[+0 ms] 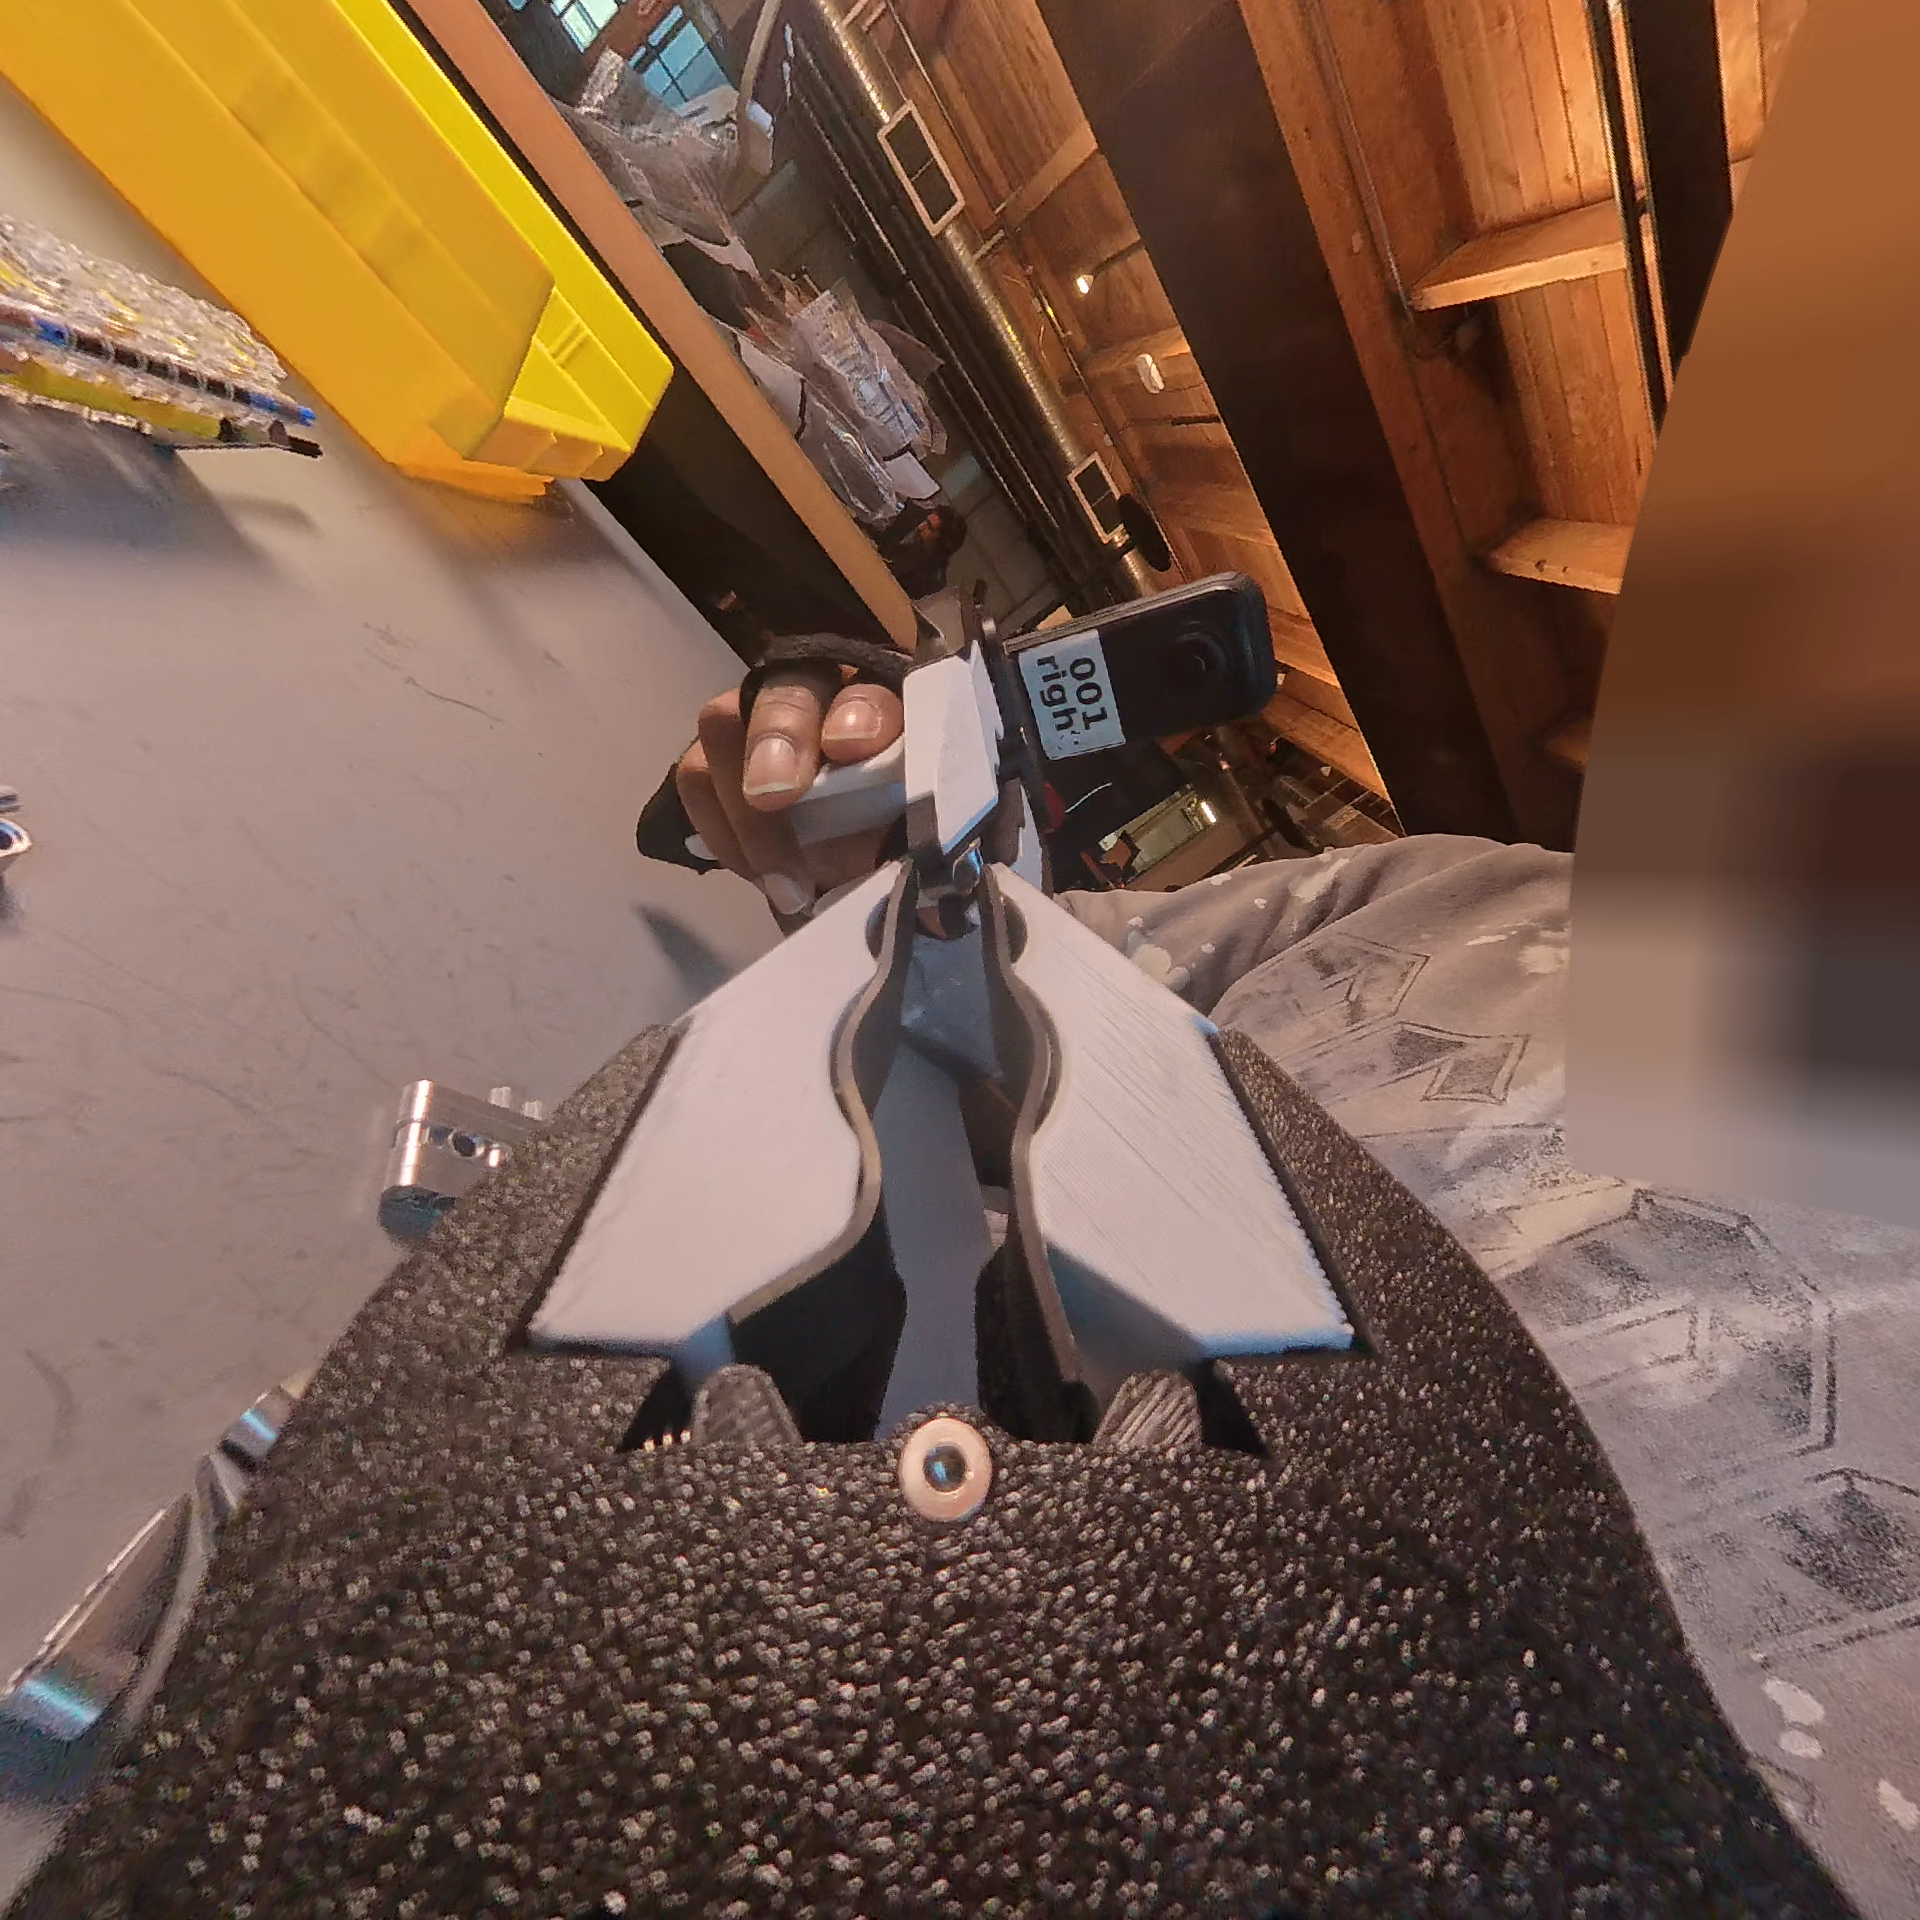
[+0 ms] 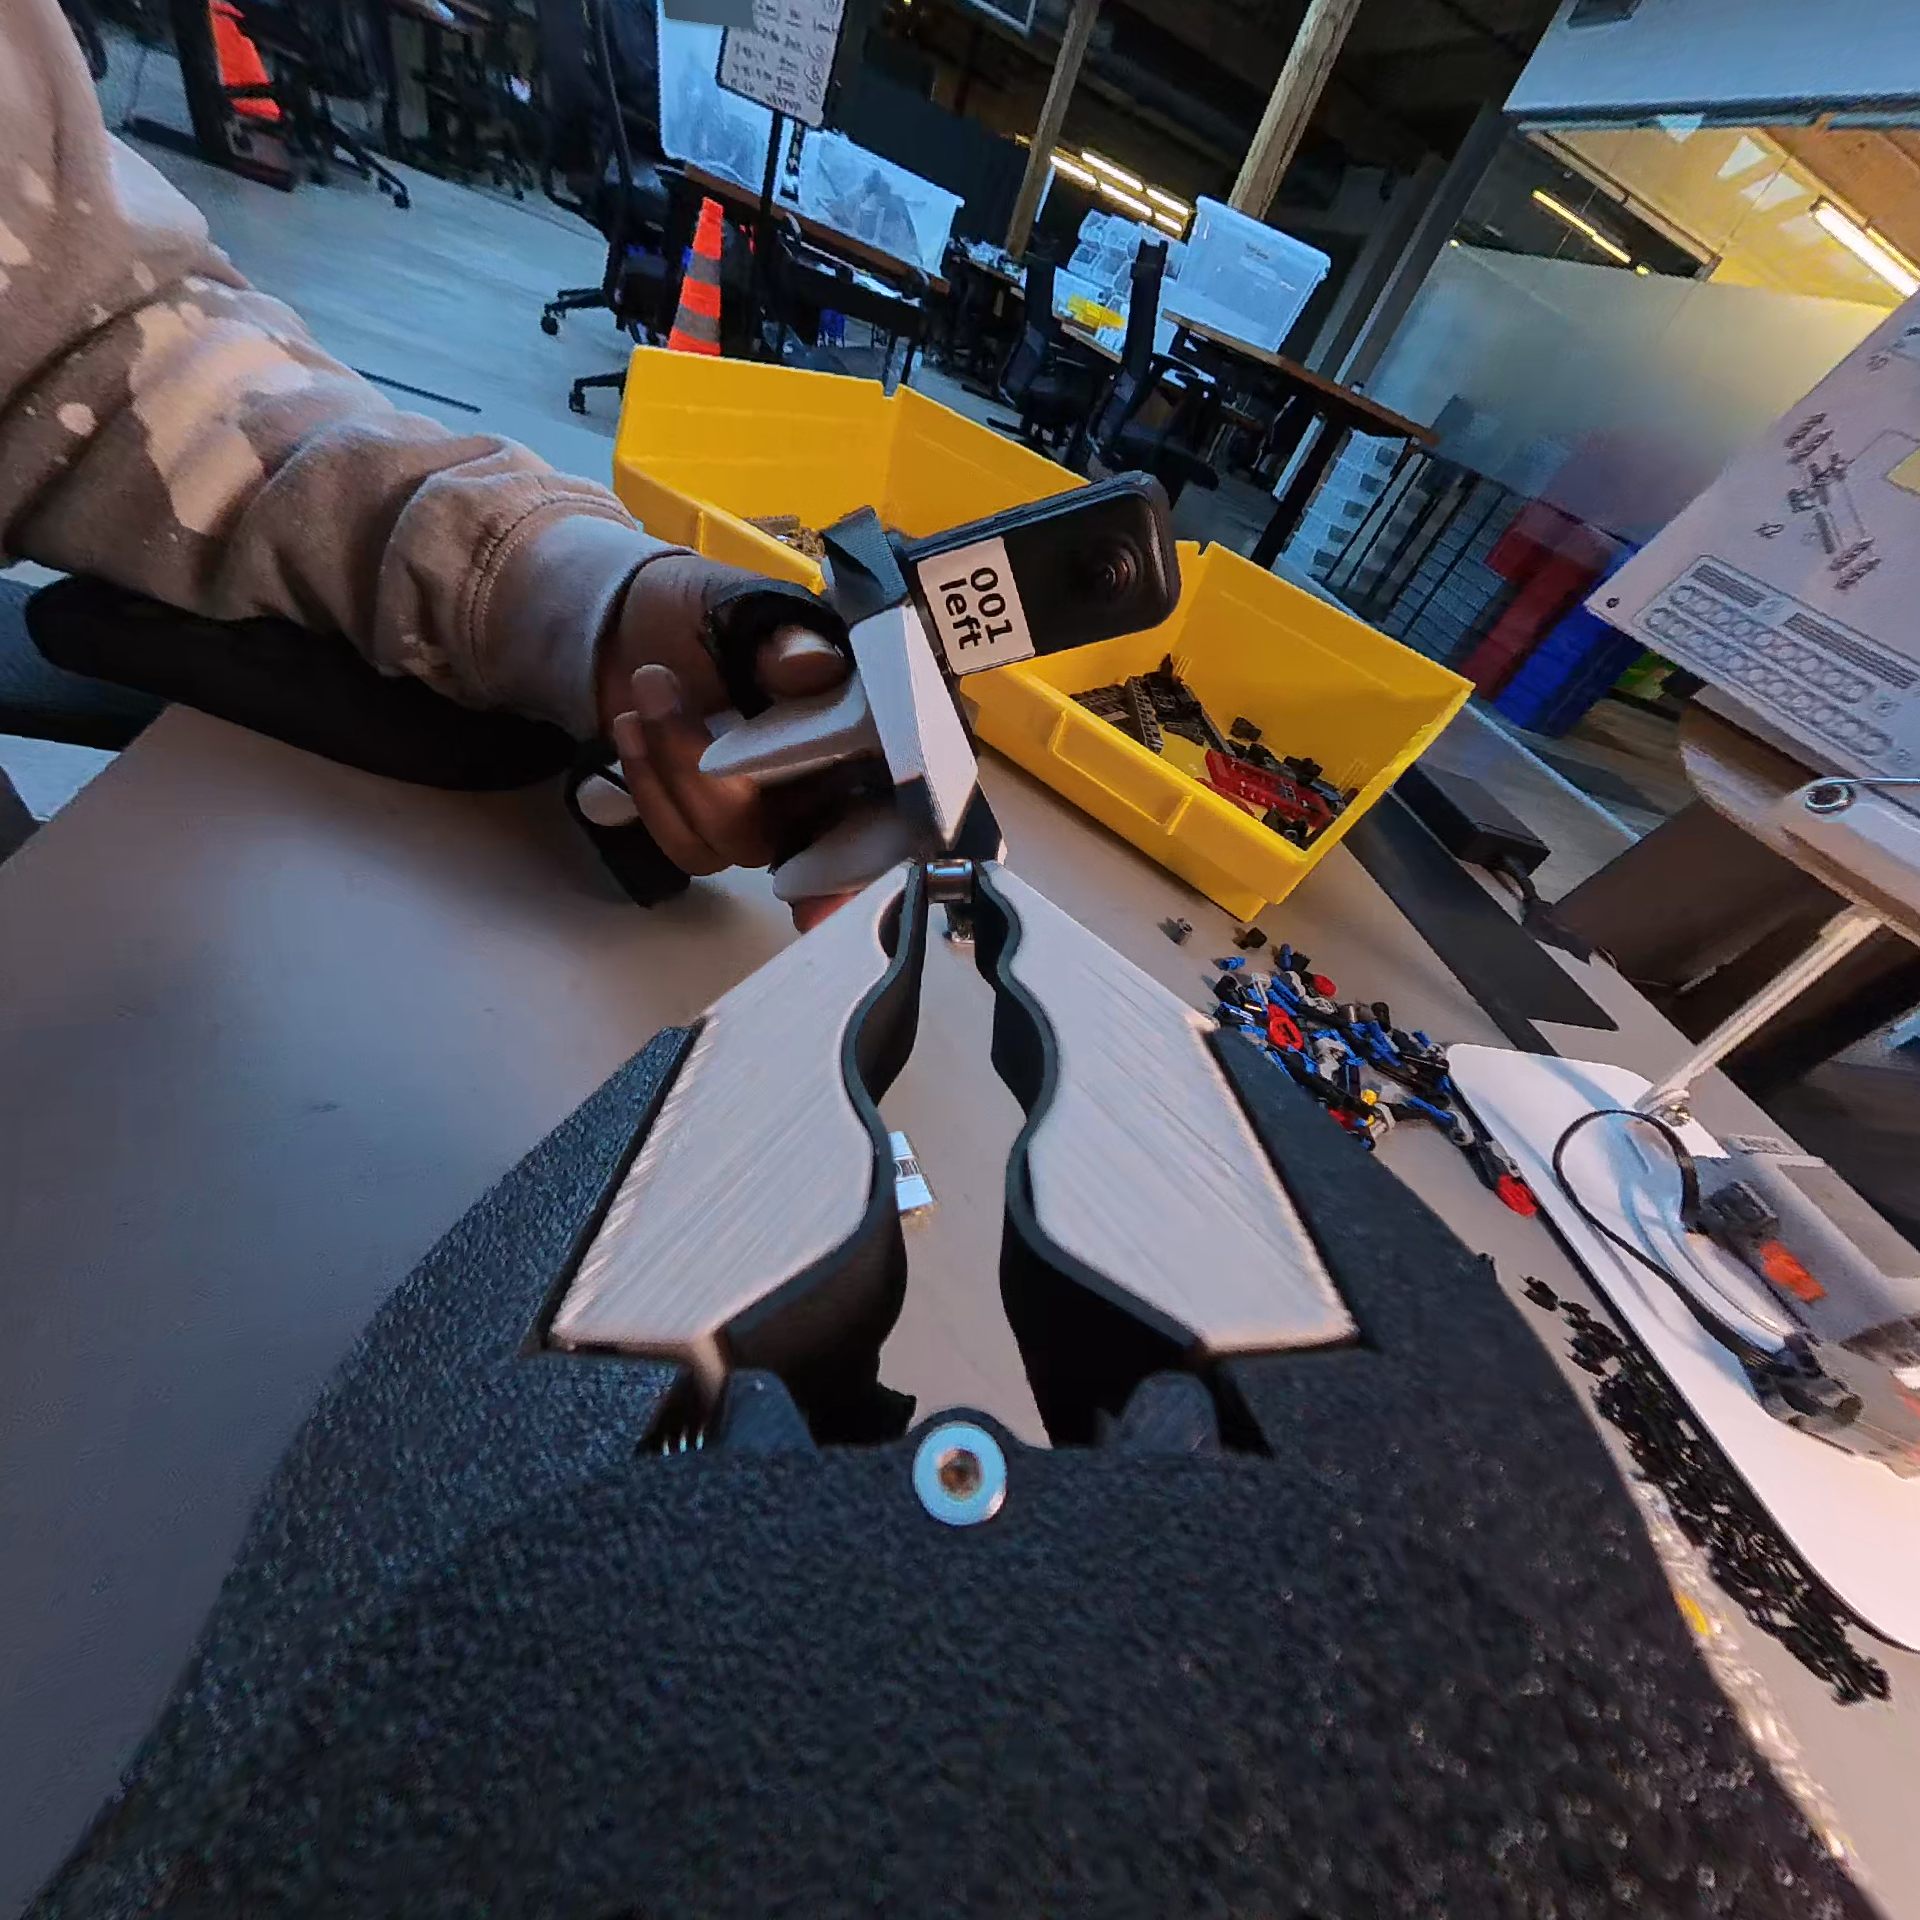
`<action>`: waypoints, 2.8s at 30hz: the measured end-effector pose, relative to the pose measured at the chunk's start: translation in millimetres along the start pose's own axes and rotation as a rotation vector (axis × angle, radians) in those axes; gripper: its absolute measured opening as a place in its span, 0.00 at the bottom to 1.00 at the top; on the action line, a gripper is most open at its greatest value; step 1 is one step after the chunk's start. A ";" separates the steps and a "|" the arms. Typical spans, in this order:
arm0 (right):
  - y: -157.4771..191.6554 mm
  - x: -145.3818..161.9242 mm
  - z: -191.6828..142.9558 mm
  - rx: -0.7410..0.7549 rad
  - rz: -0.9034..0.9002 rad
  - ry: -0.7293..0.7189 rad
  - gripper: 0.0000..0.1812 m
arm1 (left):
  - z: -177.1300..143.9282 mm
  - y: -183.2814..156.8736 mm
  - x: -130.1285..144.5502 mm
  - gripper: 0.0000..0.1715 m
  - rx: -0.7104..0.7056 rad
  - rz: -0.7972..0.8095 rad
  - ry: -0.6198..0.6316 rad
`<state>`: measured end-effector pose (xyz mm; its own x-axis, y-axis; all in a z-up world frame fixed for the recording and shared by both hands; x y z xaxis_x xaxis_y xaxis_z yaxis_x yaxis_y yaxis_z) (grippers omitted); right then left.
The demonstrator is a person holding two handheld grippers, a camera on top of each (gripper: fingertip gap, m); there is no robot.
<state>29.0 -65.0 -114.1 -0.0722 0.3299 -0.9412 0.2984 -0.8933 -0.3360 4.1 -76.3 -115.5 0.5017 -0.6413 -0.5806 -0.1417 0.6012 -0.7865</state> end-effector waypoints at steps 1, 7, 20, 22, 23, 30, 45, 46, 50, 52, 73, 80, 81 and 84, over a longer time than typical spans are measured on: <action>0.2 -0.8 0.0 0.000 0.001 -0.004 0.04 | 0.0 -0.7 -0.2 0.06 0.008 -0.012 -0.002; 2.2 -11.0 -1.7 -0.020 0.046 -0.060 0.04 | 1.1 -9.8 -1.3 0.04 0.125 -0.116 -0.034; -16.6 -15.3 -13.5 0.040 0.077 -0.072 0.00 | -4.9 2.2 -5.6 0.00 -0.014 0.009 -0.036; -30.4 -11.4 -20.5 0.088 0.094 -0.046 0.00 | -5.0 8.2 -2.4 0.00 -0.098 0.104 0.004; -35.9 -10.0 -24.0 0.101 0.108 -0.041 0.00 | -4.5 11.0 -0.4 0.00 -0.135 0.149 0.024; -53.2 0.5 -32.2 0.147 0.209 -0.053 0.00 | -0.4 18.9 11.1 0.04 -0.243 0.319 0.115; -3.6 38.5 -102.6 -0.133 0.189 0.574 0.13 | -5.6 42.8 19.0 0.13 -0.489 0.736 0.279; 6.9 45.7 -110.6 -0.143 0.212 0.609 0.13 | -5.2 42.7 19.8 0.13 -0.491 0.746 0.285; 36.6 71.9 -124.3 -0.134 0.265 0.657 0.13 | -3.3 42.2 22.8 0.12 -0.485 0.746 0.295; 40.3 79.4 -121.7 -0.119 0.280 0.654 0.13 | -2.1 42.1 24.9 0.12 -0.480 0.748 0.303; 39.2 95.5 -98.5 -0.157 0.229 0.714 0.04 | 2.2 47.1 44.8 0.11 -0.483 0.815 0.421; 31.7 75.0 -83.5 -0.082 0.181 0.573 0.04 | 6.7 38.3 47.4 0.11 -0.427 0.770 0.401; 29.7 64.2 -78.2 -0.066 0.163 0.517 0.04 | 9.1 33.7 47.1 0.11 -0.401 0.741 0.382; 26.0 31.1 -62.8 -0.036 0.090 0.376 0.04 | 15.2 19.5 42.4 0.11 -0.314 0.614 0.298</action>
<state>94.3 -58.8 -150.0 0.3082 0.3452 -0.8865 0.3209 -0.9149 -0.2447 35.6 -84.5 -152.3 0.0081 -0.3634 -0.9316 -0.5808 0.7566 -0.3002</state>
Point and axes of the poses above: each gripper's, where its closed fingertips meet, z out along the fingers, x out of its underside, y = z × x across the jaws, the point moved 2 cm from there along -z, back along the fingers, and after that the axes turned 6 degrees about -y, right-handed, at the moved point
